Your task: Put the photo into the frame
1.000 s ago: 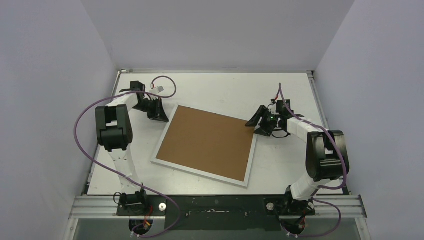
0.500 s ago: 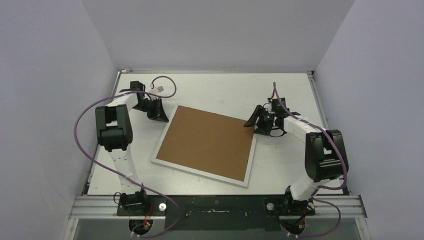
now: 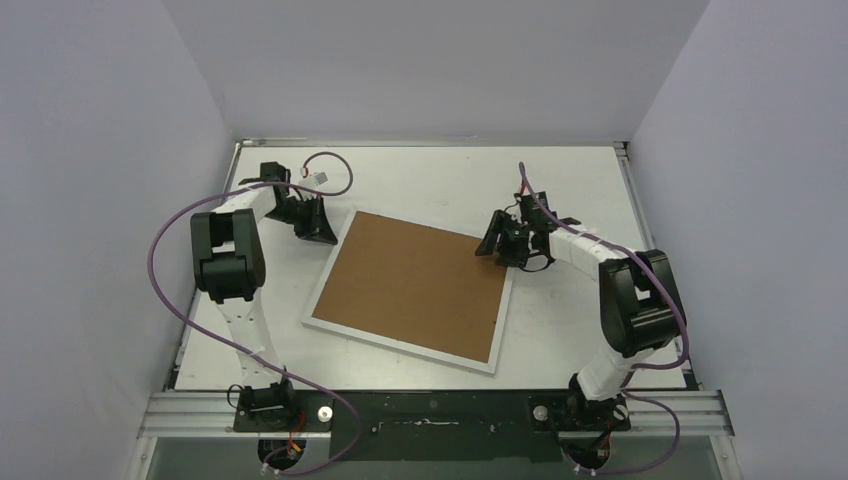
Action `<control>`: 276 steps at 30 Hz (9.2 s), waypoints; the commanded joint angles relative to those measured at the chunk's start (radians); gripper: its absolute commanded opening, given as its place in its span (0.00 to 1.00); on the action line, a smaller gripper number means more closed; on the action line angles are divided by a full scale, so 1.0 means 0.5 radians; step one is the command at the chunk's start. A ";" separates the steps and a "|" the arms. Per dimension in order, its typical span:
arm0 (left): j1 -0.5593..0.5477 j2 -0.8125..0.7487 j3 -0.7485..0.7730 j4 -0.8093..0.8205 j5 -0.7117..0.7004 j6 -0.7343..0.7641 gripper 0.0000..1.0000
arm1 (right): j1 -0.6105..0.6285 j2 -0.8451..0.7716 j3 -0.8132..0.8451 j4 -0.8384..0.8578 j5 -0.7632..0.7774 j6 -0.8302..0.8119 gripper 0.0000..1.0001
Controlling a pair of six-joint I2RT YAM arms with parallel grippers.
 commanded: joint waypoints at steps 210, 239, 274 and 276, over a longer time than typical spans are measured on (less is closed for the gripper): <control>-0.098 -0.231 -0.656 0.216 0.121 -0.031 0.19 | 0.745 -0.560 -0.575 0.080 0.020 0.498 0.83; -0.035 -0.058 0.025 -0.082 0.155 0.021 0.44 | -0.009 -0.391 0.230 -0.116 -0.357 0.131 0.89; -0.107 0.316 0.209 -0.057 0.191 0.026 0.15 | -0.029 0.262 0.326 0.089 -0.326 0.098 0.87; -0.106 0.320 0.213 -0.055 0.188 0.028 0.14 | -0.028 0.264 0.316 0.092 -0.323 0.101 0.87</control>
